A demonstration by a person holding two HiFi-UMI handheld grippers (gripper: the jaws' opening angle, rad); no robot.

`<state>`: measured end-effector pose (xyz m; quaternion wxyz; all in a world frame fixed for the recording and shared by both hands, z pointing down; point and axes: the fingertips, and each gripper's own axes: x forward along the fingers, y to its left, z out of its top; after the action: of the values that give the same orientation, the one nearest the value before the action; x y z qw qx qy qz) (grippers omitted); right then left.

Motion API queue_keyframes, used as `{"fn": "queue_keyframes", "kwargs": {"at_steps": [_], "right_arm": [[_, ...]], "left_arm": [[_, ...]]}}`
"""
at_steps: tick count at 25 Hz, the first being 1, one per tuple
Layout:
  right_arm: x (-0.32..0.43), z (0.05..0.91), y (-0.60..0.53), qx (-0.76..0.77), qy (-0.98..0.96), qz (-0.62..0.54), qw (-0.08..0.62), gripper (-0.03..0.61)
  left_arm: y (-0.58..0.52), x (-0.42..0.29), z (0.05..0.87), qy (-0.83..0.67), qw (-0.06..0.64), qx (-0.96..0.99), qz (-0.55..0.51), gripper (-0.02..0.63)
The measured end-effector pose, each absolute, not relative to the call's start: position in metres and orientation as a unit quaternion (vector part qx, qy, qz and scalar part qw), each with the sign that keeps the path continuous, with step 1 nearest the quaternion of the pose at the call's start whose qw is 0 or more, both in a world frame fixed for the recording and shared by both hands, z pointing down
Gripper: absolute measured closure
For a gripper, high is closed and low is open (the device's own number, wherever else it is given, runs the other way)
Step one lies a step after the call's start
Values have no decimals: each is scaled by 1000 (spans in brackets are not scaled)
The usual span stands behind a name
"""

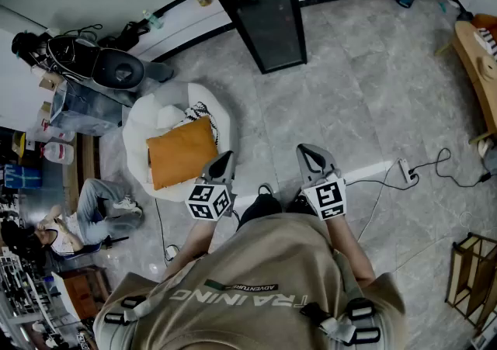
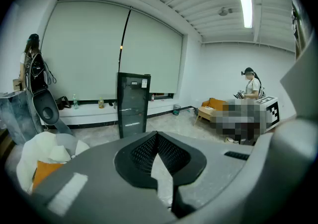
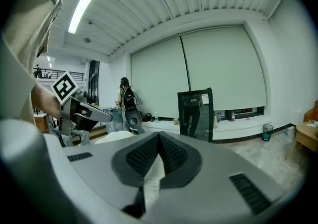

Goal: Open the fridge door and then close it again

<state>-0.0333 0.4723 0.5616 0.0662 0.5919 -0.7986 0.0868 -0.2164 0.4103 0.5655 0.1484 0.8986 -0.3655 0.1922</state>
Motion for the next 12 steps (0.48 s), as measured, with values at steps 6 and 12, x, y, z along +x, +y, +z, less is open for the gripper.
{"fn": "queue_keyframes", "kwargs": {"at_steps": [6, 12], "right_arm": [[-38, 562, 461, 581, -807, 84, 72, 583], [-26, 554, 447, 586, -804, 81, 61, 583]], "left_arm": [[401, -206, 573, -358, 153, 900, 197, 612], [391, -189, 571, -356, 157, 901, 191, 612]]}}
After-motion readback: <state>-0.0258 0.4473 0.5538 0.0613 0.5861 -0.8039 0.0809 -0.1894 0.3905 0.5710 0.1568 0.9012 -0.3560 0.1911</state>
